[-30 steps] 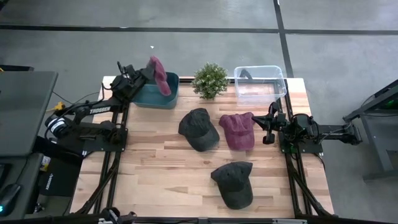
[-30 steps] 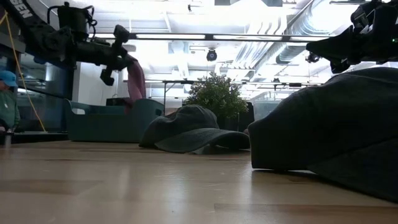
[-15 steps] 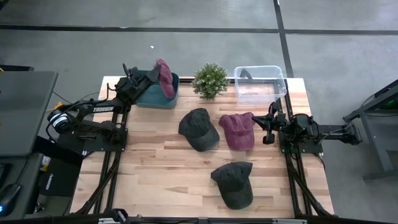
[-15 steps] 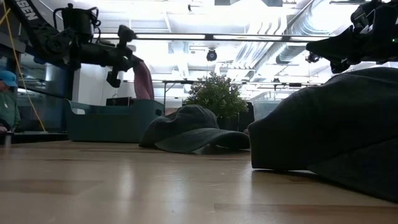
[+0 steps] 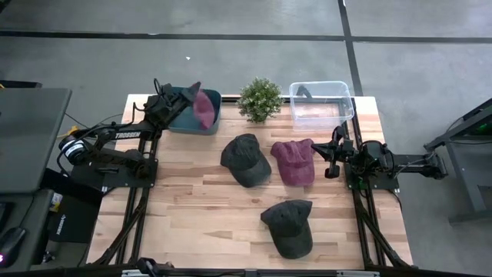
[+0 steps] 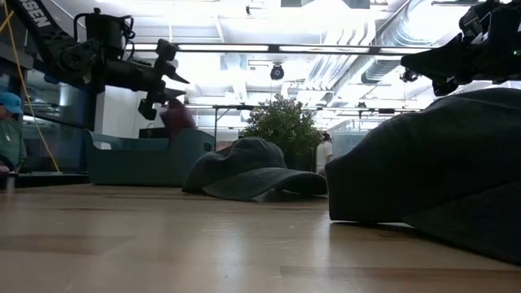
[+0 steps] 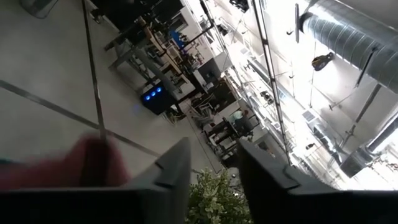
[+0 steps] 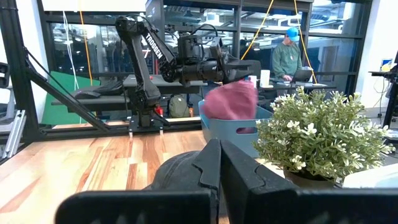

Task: Pick & Place hat
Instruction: Put the bottom dark red cap into the blue bin

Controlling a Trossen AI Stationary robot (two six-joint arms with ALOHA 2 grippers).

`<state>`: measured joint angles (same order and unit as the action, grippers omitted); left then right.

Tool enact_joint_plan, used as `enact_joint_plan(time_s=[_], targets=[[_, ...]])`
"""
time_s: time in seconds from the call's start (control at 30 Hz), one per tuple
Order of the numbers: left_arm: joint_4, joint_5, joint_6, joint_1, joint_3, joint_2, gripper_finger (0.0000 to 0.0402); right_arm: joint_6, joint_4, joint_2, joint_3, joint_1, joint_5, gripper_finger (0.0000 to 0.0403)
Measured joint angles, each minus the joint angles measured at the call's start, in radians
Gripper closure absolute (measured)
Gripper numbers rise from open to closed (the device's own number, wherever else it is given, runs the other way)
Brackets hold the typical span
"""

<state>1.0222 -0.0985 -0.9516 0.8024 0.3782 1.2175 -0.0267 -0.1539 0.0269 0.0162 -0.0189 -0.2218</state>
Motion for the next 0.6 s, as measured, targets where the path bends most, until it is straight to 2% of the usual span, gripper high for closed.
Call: enact_joint_plan(time_s=[0.13,0.27,0.53,0.6], targets=[[0.000,0.011,0.002,0.002,0.000,-0.017,0.0204,0.000,0.000,0.000,0.000,0.000,0.000,0.0402],[-0.001,-0.011,0.049,0.002,0.000,-0.054,0.0168,0.000,0.000,0.000,0.000,0.000,0.000,0.0402],[-0.065,-0.143,0.183,0.003,0.000,-0.178,0.0158,0.000,0.000,0.000,0.000,0.000,0.000,0.0402],[-0.118,-0.141,0.191,0.003,0.000,-0.215,0.0158,0.000,0.000,0.000,0.000,0.000,0.000,0.0402]])
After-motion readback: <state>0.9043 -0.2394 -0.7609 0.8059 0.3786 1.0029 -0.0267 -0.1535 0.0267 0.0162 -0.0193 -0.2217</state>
